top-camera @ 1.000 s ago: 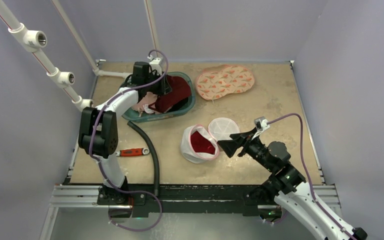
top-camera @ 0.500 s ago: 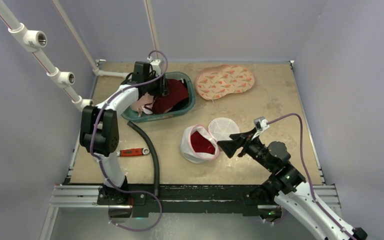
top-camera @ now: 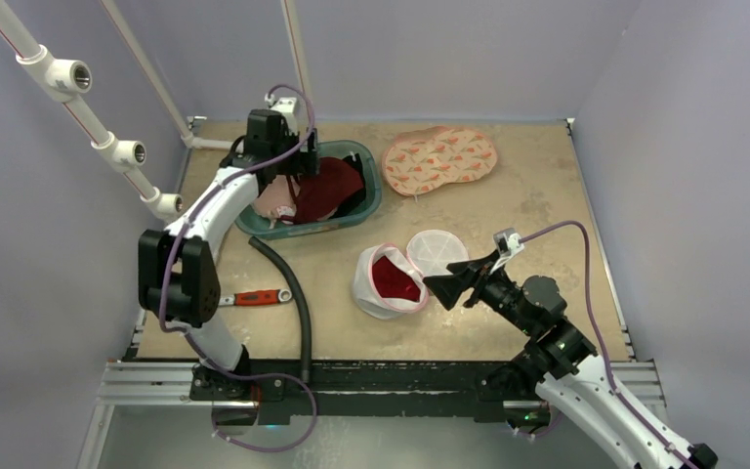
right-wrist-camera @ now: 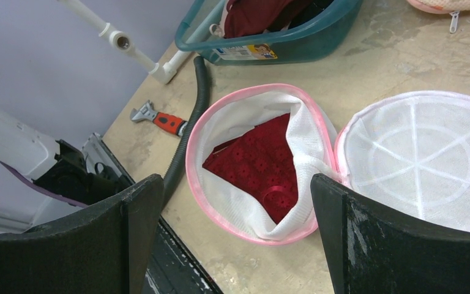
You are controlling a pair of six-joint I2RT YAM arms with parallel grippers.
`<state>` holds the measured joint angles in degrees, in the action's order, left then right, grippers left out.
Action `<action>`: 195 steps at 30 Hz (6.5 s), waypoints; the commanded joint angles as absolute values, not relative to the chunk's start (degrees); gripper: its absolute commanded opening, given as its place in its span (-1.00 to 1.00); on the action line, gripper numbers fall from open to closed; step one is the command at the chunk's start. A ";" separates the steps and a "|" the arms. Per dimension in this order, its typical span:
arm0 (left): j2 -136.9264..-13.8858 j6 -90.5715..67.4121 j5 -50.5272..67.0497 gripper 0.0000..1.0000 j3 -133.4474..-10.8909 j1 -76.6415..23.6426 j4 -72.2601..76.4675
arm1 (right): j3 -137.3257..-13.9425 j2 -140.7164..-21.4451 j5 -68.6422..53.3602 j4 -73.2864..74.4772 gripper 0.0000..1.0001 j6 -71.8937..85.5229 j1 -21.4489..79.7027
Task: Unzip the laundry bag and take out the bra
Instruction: Place the bra in the bin, then pick up the bra from the laundry bag.
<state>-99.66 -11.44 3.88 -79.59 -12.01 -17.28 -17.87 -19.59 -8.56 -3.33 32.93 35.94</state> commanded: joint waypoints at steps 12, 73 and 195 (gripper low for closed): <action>-87.04 -19.60 10.94 0.03 -73.03 -21.18 -4.33 | -17.20 -20.24 -9.05 -6.99 0.83 32.46 35.95; -51.17 -35.13 -20.78 0.66 -39.52 -52.53 -6.41 | -24.41 -39.31 10.56 8.46 0.71 44.57 46.47; -85.22 -27.11 9.15 -0.64 -42.94 -48.01 3.26 | -16.16 -43.31 12.65 -8.47 -1.00 40.40 50.78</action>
